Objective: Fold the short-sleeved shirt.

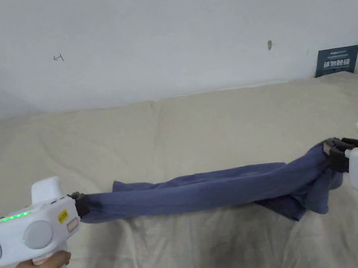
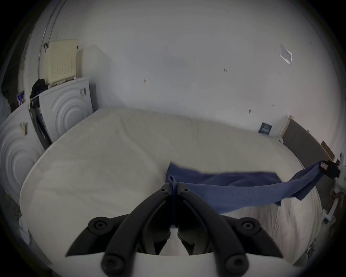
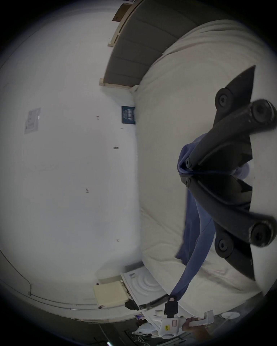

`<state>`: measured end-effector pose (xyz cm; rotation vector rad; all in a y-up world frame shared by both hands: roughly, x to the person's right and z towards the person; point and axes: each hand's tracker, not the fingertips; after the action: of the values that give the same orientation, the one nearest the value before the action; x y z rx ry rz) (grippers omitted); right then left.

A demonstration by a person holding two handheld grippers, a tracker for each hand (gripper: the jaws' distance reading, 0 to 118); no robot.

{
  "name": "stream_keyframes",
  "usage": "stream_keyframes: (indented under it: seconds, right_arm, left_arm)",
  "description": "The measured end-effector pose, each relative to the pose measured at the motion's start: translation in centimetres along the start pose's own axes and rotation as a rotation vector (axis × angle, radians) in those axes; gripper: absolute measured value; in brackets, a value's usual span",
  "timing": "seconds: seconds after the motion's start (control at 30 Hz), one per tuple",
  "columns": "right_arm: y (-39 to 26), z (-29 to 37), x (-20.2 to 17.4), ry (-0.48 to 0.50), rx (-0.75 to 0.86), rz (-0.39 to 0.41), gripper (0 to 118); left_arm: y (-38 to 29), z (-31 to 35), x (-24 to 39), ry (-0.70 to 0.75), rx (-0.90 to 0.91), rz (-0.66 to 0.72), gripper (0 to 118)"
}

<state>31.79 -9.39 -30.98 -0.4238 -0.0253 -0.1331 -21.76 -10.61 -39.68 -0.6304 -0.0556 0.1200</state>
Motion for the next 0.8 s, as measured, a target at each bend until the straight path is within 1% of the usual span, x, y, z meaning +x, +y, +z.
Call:
stream_keyframes:
  seconds: [0.03, 0.13, 0.2, 0.23, 0.3, 0.43, 0.5, 0.57, 0.6, 0.67, 0.77, 0.8]
  right_arm:
    - [-1.2, 1.4, -0.3, 0.004, -0.005, -0.008, 2]
    - [-4.4, 6.1, -0.8, 0.027, -0.036, -0.078, 2]
    - [-6.4, 9.2, -1.5, 0.032, -0.049, -0.095, 2]
    - [-6.8, 9.8, -0.7, 0.030, -0.054, -0.102, 2]
    - [-8.6, 12.4, -1.1, 0.029, -0.074, -0.116, 2]
    - [-12.2, 15.9, -0.3, 0.011, -0.133, -0.142, 2]
    - [-14.2, 16.9, 0.4, 0.002, -0.179, -0.148, 2]
    - [-16.1, 17.8, 0.4, 0.004, -0.222, -0.136, 2]
    - [-17.2, 18.1, 0.3, -0.008, -0.263, -0.123, 2]
    - [-19.6, 17.9, 0.8, -0.032, -0.322, -0.126, 2]
    - [-22.7, 17.1, 0.7, -0.096, -0.403, -0.122, 2]
    - [-23.4, 16.6, 0.6, -0.126, -0.423, -0.107, 2]
  left_arm:
    - [-1.3, 1.0, -0.4, 0.000, -0.006, 0.002, 4]
    - [-5.6, 4.2, -1.4, 0.007, -0.049, 0.019, 4]
    - [-7.9, 5.0, -2.8, 0.012, -0.076, 0.035, 4]
    - [-9.1, 6.0, -3.0, 0.010, -0.079, 0.042, 4]
    - [-11.3, 7.8, -3.2, 0.018, -0.100, 0.037, 4]
    - [-15.6, 10.4, -4.0, 0.031, -0.154, 0.042, 4]
    - [-17.4, 11.1, -4.5, 0.045, -0.186, 0.044, 4]
    - [-19.3, 11.5, -4.9, 0.055, -0.212, 0.050, 4]
    - [-20.1, 11.4, -5.1, 0.061, -0.232, 0.056, 4]
    - [-21.5, 11.2, -5.3, 0.067, -0.260, 0.058, 4]
    - [-23.6, 10.4, -5.1, 0.085, -0.322, 0.065, 4]
    - [-24.2, 9.9, -5.0, 0.096, -0.339, 0.063, 4]
